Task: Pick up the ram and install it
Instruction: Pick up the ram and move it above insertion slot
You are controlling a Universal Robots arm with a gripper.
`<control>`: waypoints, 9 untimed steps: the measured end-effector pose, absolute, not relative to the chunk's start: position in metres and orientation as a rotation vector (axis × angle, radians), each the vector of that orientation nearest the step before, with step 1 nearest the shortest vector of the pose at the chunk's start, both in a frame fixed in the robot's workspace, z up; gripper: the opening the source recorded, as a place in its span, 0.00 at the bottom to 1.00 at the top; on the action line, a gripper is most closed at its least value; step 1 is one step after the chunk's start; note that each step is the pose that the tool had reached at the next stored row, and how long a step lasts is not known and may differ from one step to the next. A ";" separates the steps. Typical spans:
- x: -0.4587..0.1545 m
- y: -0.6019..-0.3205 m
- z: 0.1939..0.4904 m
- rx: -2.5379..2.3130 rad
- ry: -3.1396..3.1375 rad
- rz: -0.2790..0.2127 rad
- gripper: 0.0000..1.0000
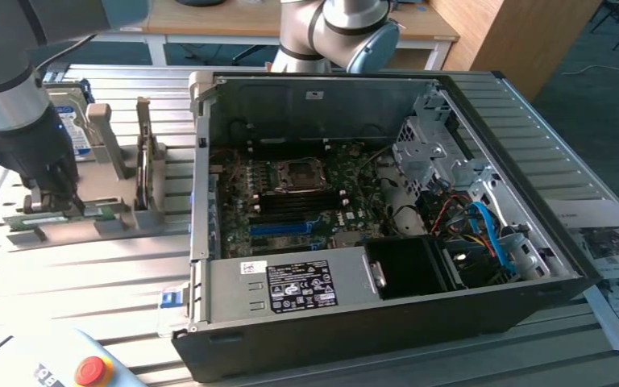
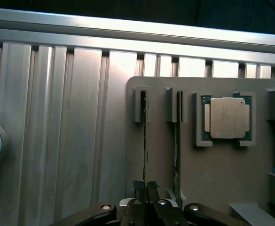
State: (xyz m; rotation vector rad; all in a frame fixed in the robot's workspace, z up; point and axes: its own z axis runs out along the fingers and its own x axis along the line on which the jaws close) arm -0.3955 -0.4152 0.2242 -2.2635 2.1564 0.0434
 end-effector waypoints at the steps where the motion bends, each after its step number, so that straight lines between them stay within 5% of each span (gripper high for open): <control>1: -0.396 -0.415 0.226 -2.263 2.156 0.043 0.12; 9: -0.396 -0.415 0.249 -2.263 2.157 0.043 0.12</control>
